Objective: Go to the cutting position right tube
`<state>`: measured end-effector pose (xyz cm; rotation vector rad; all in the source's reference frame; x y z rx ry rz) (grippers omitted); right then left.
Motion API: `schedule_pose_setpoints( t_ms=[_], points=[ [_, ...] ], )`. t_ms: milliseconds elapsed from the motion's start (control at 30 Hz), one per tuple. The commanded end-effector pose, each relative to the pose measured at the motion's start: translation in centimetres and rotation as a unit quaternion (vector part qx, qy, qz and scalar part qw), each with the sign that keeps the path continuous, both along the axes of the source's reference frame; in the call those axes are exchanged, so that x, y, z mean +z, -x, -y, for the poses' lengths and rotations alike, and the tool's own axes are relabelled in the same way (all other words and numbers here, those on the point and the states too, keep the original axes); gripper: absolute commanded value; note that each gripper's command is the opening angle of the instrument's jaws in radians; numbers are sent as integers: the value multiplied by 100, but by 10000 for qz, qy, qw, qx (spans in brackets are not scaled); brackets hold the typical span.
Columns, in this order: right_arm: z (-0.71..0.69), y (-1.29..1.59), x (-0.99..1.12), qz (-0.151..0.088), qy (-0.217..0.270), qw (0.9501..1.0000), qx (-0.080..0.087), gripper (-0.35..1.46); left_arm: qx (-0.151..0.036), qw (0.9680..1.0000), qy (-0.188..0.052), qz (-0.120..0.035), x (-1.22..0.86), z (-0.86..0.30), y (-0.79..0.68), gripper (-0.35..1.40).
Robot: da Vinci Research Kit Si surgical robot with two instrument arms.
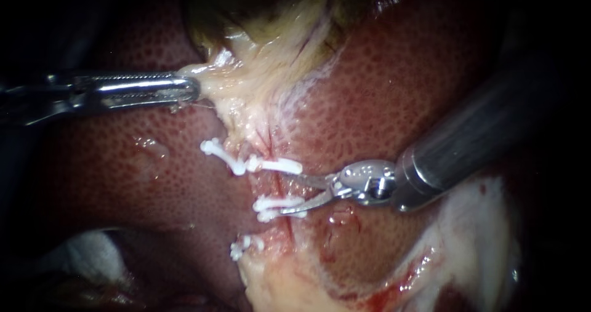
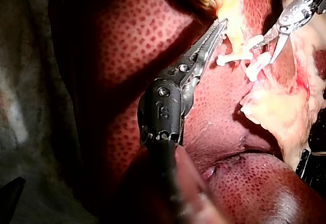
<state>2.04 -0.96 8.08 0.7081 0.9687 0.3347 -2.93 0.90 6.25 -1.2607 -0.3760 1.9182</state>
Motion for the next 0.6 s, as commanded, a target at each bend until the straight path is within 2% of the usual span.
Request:
schedule_pose_setpoints(
  t_ms=[33, 233, 400, 500, 600],
  points=[
    [1, -1, 0, -56, -58, 10000, 1, 101, -3, 10000, -1, -3, 0, 0, 0, -35],
    [2, -6, -2, -241, -325, 9992, -6, 99, -3, 10000, -1, -3, 0, 0, 0, -35],
    [2, -10, -3, -480, -633, 9968, -77, 98, -3, 10000, -1, -3, 0, 0, 0, -35],
    [3, -13, -4, -588, -763, 9952, -145, 86, -3, 10000, -1, -3, 0, 0, 0, -35],
    [4, -20, -5, -678, -898, 9935, -195, 83, 4, 10000, -6, -15, 0, 0, 1, -35]
  ],
)
